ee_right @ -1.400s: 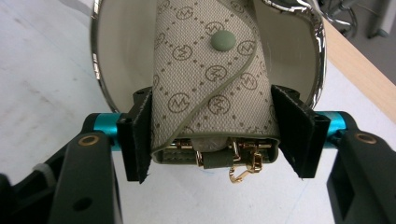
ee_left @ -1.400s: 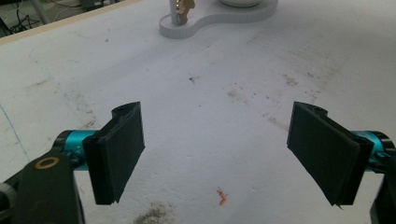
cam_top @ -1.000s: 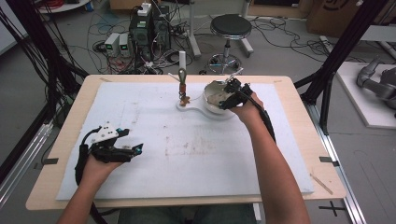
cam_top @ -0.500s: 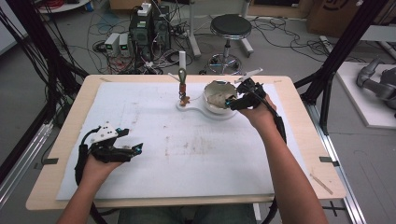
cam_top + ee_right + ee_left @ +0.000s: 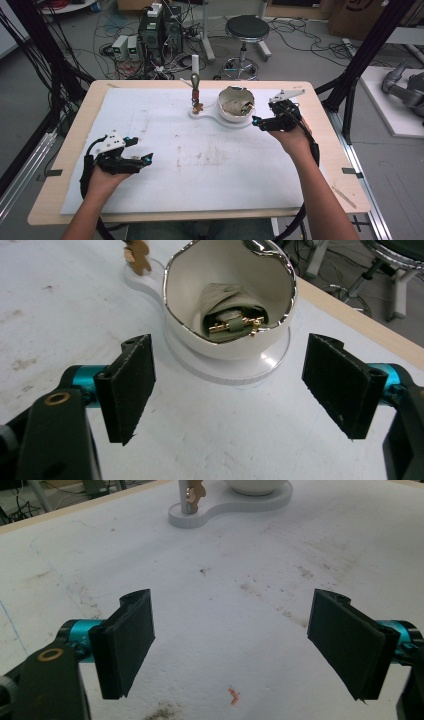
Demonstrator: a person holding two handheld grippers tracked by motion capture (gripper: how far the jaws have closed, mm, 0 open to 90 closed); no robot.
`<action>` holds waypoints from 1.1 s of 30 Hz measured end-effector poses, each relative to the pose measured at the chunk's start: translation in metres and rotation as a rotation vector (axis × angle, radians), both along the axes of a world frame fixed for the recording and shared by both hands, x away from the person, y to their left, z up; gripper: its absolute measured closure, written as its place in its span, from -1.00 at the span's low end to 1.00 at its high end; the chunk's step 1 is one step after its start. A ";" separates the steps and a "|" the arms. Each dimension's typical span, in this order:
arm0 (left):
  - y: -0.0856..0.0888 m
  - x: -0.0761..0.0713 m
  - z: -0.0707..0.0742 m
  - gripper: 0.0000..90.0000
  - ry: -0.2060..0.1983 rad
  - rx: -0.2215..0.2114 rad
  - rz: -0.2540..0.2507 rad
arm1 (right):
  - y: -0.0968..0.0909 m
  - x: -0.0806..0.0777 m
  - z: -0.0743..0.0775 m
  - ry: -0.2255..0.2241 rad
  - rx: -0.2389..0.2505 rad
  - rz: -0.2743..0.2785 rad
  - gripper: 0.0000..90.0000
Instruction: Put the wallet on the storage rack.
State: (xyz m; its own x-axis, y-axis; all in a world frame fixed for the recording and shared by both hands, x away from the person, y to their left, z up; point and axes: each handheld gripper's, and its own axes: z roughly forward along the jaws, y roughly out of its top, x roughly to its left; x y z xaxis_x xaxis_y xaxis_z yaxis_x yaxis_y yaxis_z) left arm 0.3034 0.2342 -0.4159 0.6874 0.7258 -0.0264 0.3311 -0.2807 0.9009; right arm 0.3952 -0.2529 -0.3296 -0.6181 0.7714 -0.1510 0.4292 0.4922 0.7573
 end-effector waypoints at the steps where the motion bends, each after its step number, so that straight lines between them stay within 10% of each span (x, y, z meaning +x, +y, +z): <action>1: 0.000 0.000 0.000 -0.58 0.000 0.000 0.000 | -0.002 -0.004 -0.001 -0.006 0.011 0.003 -0.52; 33: 0.004 0.004 -0.007 -0.59 0.018 0.001 0.007 | -0.050 -0.063 -0.082 -0.048 0.197 -0.028 -0.54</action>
State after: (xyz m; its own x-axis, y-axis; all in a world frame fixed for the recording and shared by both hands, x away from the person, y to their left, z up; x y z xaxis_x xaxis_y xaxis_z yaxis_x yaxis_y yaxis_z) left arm 0.3072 0.2378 -0.4233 0.6814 0.7309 -0.0383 0.3495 -0.2790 0.8944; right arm 0.3325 -0.3033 -0.4117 -0.5917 0.8058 -0.0241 0.4017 0.3206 0.8578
